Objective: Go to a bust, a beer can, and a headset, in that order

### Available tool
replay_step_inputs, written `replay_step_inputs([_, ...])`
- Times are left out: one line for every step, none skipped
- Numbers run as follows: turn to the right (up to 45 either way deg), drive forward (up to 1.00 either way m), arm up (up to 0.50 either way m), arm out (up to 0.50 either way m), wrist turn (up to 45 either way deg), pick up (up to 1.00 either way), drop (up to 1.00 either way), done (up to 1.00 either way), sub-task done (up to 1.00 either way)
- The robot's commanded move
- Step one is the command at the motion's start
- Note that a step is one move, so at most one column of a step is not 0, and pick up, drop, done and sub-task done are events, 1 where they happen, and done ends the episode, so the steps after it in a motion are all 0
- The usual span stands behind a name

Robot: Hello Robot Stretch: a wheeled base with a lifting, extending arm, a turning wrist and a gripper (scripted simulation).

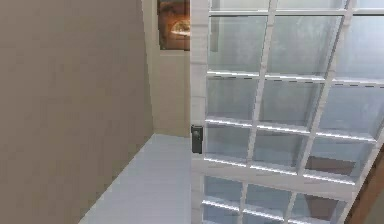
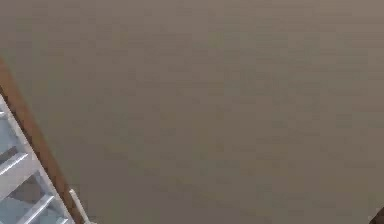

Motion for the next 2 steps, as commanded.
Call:
replay_step_inputs([-18.0, 0.00, 0.00, 0.00, 0.0, 0.00, 0.00, 0.00, 0.00])
replay_step_inputs([0.0, 1.00, 0.00, 0.00, 0.0, 0.00, 0.00, 0.00, 0.00])
